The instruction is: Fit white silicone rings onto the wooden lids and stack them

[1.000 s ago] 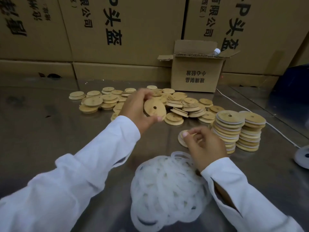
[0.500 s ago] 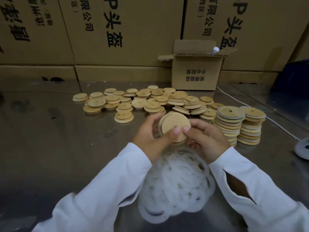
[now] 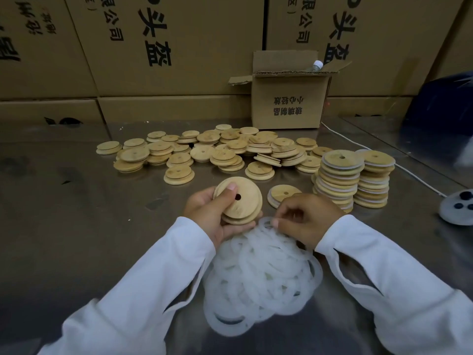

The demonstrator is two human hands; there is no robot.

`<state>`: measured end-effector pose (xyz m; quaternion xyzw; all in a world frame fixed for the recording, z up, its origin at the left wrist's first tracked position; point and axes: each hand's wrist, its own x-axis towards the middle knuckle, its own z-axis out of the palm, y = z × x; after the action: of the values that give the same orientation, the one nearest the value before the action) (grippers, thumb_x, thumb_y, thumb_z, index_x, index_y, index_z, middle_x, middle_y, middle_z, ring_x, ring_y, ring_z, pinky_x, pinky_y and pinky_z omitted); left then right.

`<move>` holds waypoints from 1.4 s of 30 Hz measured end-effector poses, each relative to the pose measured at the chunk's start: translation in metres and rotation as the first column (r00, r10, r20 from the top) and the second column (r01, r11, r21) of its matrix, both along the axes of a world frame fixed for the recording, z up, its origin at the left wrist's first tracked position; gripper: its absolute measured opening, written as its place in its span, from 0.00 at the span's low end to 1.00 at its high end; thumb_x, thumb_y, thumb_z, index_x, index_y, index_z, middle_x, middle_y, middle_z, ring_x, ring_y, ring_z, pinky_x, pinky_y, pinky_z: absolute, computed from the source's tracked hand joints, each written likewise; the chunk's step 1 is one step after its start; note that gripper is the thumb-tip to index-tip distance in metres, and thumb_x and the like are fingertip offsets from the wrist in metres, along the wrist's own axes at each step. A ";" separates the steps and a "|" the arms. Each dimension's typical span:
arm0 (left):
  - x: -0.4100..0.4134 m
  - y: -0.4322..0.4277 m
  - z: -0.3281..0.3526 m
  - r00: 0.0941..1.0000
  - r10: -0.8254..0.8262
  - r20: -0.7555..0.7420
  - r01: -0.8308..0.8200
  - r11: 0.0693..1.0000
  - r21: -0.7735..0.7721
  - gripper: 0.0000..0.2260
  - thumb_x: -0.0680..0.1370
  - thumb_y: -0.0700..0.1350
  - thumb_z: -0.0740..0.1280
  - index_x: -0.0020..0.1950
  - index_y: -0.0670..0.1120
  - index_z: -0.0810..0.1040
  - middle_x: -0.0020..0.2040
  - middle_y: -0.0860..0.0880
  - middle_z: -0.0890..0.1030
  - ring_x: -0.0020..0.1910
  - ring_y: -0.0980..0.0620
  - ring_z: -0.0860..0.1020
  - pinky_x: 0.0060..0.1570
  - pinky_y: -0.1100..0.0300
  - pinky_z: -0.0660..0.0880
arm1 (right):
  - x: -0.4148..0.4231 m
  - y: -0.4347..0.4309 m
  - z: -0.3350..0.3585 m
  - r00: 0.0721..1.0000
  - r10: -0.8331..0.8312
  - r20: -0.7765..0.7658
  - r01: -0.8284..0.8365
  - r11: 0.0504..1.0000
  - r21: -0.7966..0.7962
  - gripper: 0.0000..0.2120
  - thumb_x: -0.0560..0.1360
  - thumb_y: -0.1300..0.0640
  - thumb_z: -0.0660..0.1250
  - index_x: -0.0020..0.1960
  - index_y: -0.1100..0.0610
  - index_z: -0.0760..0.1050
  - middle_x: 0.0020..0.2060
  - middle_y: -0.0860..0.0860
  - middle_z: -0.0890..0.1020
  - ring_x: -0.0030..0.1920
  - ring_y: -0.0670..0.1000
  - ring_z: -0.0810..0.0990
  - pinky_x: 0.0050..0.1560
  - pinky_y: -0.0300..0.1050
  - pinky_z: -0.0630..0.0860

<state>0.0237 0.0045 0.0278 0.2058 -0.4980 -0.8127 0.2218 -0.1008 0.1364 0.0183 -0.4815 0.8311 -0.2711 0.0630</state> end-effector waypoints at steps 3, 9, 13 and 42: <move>0.002 -0.002 -0.002 0.999 0.031 -0.017 -0.031 0.999 -0.034 0.11 0.77 0.43 0.63 0.54 0.37 0.75 0.41 0.37 0.82 0.32 0.42 0.83 0.27 0.57 0.79 | -0.002 0.002 0.002 0.998 0.026 0.052 -0.026 1.000 -0.012 0.04 0.70 0.54 0.69 0.36 0.48 0.78 0.33 0.44 0.77 0.33 0.37 0.74 0.35 0.28 0.67; 0.000 -0.004 -0.005 0.995 0.072 -0.065 -0.073 0.997 -0.009 0.10 0.77 0.43 0.63 0.53 0.38 0.76 0.40 0.39 0.83 0.33 0.42 0.83 0.27 0.59 0.79 | -0.003 0.007 0.006 0.987 0.067 0.145 -0.064 0.998 -0.021 0.08 0.69 0.59 0.70 0.34 0.49 0.77 0.35 0.45 0.79 0.31 0.36 0.74 0.34 0.29 0.69; 0.000 -0.004 -0.004 0.997 0.047 -0.059 -0.042 0.995 0.090 0.10 0.78 0.43 0.62 0.53 0.37 0.75 0.43 0.37 0.81 0.34 0.41 0.83 0.29 0.56 0.80 | -0.007 0.013 0.018 0.940 0.152 0.307 -0.050 0.947 -0.316 0.04 0.67 0.58 0.71 0.35 0.51 0.78 0.32 0.45 0.80 0.35 0.40 0.77 0.39 0.29 0.72; 0.001 0.005 -0.010 0.974 -0.226 0.002 0.217 0.934 -0.285 0.06 0.76 0.37 0.62 0.48 0.43 0.78 0.43 0.42 0.81 0.38 0.49 0.82 0.34 0.58 0.81 | 0.032 -0.017 0.013 0.830 0.046 0.557 0.341 0.747 -0.570 0.06 0.73 0.63 0.67 0.38 0.57 0.77 0.22 0.45 0.78 0.23 0.39 0.74 0.26 0.29 0.69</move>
<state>0.0244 0.0096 0.0179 0.1019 -0.6258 -0.7558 0.1636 -0.0683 0.1198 0.0316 -0.3065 0.6696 -0.6691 0.1000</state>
